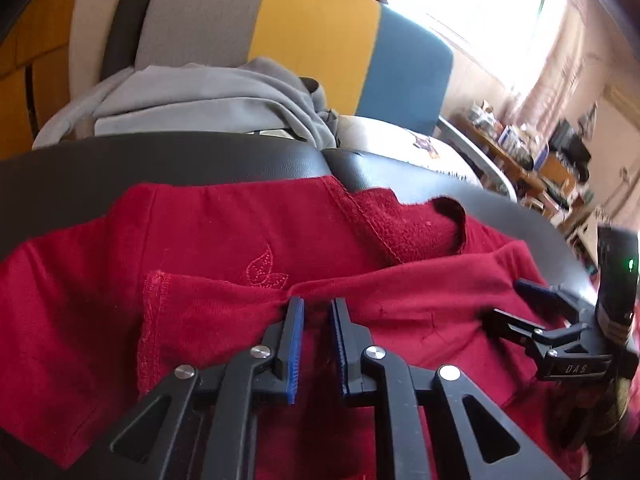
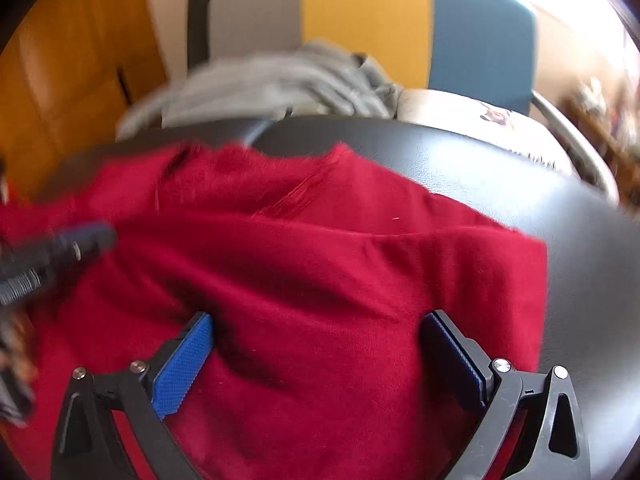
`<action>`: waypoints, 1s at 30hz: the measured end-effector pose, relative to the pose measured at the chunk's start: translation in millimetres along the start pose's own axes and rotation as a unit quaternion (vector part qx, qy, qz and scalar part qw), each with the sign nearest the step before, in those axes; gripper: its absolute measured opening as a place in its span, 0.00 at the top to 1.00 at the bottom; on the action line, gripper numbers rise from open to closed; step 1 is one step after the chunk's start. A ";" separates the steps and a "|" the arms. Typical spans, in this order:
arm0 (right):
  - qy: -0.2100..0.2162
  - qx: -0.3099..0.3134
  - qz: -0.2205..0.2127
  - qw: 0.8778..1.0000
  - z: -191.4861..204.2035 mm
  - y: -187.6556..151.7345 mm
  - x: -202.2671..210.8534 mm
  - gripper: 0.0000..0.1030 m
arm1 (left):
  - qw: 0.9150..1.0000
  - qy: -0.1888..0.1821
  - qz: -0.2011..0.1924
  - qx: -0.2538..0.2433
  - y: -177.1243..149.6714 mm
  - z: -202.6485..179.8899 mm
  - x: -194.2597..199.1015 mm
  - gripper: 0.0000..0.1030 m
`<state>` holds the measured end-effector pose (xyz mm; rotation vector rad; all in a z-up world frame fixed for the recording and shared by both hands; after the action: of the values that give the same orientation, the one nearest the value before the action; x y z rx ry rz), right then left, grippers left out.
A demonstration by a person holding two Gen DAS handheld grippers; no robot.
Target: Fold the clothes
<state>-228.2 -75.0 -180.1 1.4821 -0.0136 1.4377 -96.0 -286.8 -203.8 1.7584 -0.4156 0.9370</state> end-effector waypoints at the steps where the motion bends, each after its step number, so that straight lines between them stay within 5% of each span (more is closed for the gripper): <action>1: 0.000 -0.006 -0.006 1.000 -2.6 -1.1 3.1 0.00 | 1.000 0.001 0.001 0.006 -2.5 2.0 2.8 0.89; 7: 0.007 -0.004 -0.008 1.000 -3.6 -4.8 6.4 0.00 | 0.999 -0.018 0.030 0.031 6.1 2.9 9.4 0.89; 9: 0.019 -0.010 -0.014 1.000 -8.7 -5.4 8.1 0.00 | 0.991 -0.098 0.036 0.079 20.8 8.7 13.3 0.87; 13: 0.023 -0.012 -0.020 0.999 -8.3 -10.2 9.0 0.00 | 0.971 -0.212 0.071 0.079 66.3 -17.4 3.0 0.80; 16: 0.008 -0.001 -0.017 1.000 -3.5 -11.3 6.7 0.00 | 0.961 -0.244 0.113 0.062 96.9 -47.2 -21.2 0.71; 25: 0.023 -0.010 -0.031 0.999 -10.4 -11.7 13.8 0.00 | 0.951 -0.236 0.201 -0.004 123.5 -122.3 -101.3 0.61; 30: 0.023 -0.010 -0.034 0.999 -9.8 -9.5 16.7 0.00 | 0.949 -0.235 0.208 -0.025 123.6 -138.9 -115.3 0.62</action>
<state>-224.7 -54.1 -176.1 1.4200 0.0517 1.4125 -306.0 -226.5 -193.0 1.8788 -1.1433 0.7713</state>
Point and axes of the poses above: each gripper's, at about its wrist camera, not at the fingertips, and x roughly against the way its jaws point, z to its left, y to its top, the point moved 1 cm from there along -x, roughly the way its jaws point, and after that the axes turned 11 degrees about y, right-handed, at the moved point
